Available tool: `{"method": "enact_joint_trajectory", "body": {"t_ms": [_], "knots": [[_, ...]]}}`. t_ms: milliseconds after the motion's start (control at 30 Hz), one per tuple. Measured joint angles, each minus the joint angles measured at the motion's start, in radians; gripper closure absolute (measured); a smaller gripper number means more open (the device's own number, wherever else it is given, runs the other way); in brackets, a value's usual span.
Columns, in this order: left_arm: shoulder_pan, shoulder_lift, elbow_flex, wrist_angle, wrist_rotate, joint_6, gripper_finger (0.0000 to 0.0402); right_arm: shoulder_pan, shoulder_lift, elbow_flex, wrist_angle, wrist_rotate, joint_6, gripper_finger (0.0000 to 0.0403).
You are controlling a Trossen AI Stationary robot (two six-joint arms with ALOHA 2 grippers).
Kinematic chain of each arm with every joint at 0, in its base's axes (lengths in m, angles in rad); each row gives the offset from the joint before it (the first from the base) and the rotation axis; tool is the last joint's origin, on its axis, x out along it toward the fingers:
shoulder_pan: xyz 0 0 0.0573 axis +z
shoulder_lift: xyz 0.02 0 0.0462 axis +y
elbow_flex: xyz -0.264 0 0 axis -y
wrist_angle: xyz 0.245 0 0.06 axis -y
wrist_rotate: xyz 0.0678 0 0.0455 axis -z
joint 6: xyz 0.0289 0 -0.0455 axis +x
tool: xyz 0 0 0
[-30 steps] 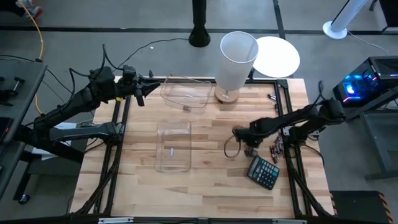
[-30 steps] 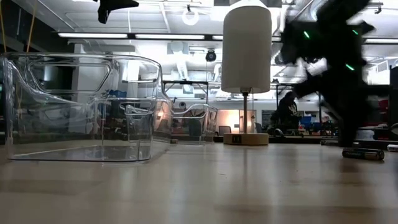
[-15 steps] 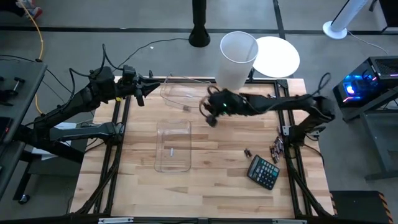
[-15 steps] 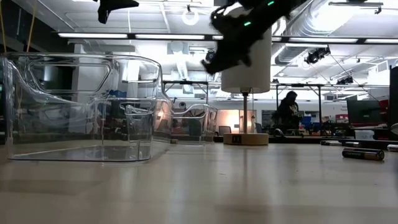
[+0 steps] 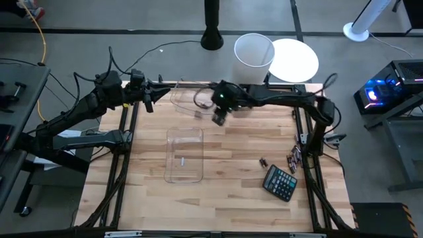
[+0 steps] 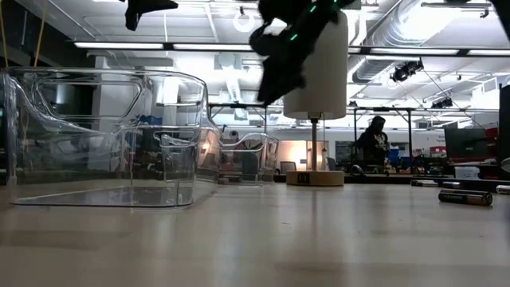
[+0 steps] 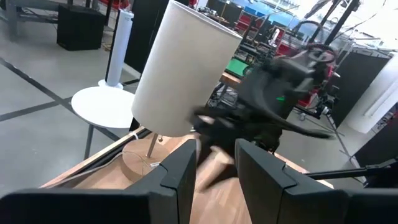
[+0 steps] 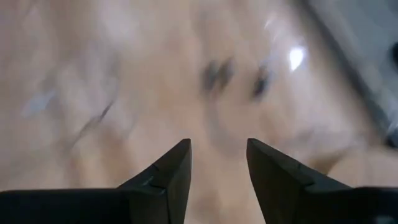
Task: Sort batteries
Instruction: Put the black battery into the top transparent bin
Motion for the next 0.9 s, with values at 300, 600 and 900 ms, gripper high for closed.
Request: {"method": "enact_joint_trajectory", "body": {"t_ms": [300,600,900], "knots": [[0.002,0.000,0.000,-0.004,-0.001,0.006,0.0296,0.173,-0.347,-0.455,-0.266,-0.083,0.400,0.0252],[0.002,0.000,0.000,-0.004,-0.002,0.006,0.0296,0.331,-0.521,-0.837,-0.049,-0.192,0.943,0.0251],[0.002,0.000,0.000,-0.006,-0.010,-0.002,0.0296,0.373,-0.418,-0.868,-0.013,-0.162,1.010,0.0251]]}}
